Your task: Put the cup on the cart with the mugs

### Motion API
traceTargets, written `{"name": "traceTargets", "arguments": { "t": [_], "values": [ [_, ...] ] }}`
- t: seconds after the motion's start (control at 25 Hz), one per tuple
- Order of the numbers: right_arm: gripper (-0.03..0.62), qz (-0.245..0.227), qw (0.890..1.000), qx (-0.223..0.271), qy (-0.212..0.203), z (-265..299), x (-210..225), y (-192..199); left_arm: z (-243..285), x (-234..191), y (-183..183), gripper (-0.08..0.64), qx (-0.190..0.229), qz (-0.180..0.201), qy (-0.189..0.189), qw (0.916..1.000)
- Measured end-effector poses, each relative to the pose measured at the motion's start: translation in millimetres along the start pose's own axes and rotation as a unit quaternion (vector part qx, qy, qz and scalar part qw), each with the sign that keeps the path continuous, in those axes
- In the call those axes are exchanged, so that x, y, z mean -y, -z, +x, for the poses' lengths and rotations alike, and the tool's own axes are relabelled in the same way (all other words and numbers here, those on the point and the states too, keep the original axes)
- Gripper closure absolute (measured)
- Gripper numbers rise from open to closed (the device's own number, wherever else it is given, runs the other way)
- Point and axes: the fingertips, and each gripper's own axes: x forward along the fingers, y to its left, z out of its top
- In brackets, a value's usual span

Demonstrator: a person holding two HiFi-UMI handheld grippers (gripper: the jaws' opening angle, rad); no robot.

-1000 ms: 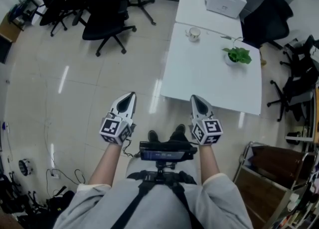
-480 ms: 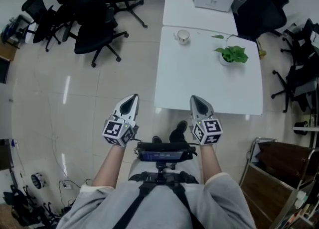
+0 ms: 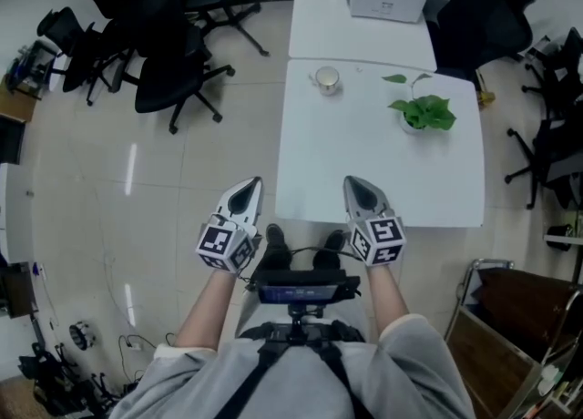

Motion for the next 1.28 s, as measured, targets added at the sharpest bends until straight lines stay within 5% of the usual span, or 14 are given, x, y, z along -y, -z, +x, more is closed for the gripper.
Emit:
{"name": "traceTargets", "arguments": {
  "t": [0.36,0.68,1.28],
  "values": [
    [0.586,0.007,0.999,-0.007,0.051,26.7,13.8,5.0,66.1,-17.3,7.5,0.547,-0.008,-0.010,0.059,0.9982],
    [0.586,0.019,0.997,-0.007,0.081,50.9,48.0,-1.6,140.5,-20.4,17.5,0.333,-0.023,0.028,0.094,0.9949],
    [0.586,0.016,0.990,0.010,0.140,126.2,135.1,-15.7,289.5,-44.4,48.7,0.172,-0.045,0.027,0.070,0.9961]
  ]
}}
